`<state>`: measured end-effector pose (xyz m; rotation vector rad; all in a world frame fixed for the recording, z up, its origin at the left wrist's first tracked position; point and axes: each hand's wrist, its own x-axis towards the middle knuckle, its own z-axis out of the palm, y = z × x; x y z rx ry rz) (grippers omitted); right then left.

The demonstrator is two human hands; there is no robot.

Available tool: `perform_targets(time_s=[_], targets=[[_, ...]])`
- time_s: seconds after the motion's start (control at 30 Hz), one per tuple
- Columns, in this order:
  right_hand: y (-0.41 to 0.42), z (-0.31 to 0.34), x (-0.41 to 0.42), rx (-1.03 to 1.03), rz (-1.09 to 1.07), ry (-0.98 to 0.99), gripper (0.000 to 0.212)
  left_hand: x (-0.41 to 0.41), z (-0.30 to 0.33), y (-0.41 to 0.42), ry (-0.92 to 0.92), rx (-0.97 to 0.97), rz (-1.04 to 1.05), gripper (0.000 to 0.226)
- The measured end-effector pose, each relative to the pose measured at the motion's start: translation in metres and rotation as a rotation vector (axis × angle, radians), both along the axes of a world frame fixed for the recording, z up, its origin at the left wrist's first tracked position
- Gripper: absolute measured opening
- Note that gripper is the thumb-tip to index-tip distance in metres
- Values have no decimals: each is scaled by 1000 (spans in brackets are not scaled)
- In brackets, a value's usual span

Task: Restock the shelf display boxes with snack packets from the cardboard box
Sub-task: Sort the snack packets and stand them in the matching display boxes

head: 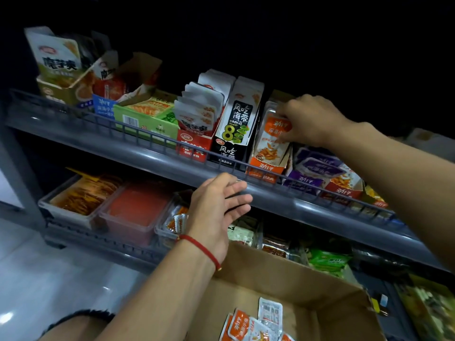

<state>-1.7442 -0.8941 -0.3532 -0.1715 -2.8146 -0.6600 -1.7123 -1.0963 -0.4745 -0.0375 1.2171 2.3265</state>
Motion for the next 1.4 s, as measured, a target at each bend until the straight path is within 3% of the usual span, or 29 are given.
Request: perform_targets(time_s=[0.17, 0.37, 0.67, 0.93, 1.07, 1.2, 1.4], targets=[[-2, 0, -2, 34, -1, -4, 57, 1, 3, -1, -3, -13, 13, 12], [3, 0, -5, -32, 7, 91, 42, 3, 4, -1, -4, -28, 20, 10], [11, -2, -5, -27, 49, 138, 43, 3, 2, 1, 6, -52, 0, 14], [-27, -5, 85, -122, 360, 282, 22, 16, -16, 7, 69, -269, -172, 15], [-37, -64, 159, -251, 367, 71, 24, 36, -35, 16, 143, -426, -287, 15], [-15, -144, 204, -317, 174, -241, 41, 57, -71, 32, 242, -637, -448, 9], [24, -207, 247, -476, -1, -498, 25, 75, -147, 56, 555, -1112, -912, 16]])
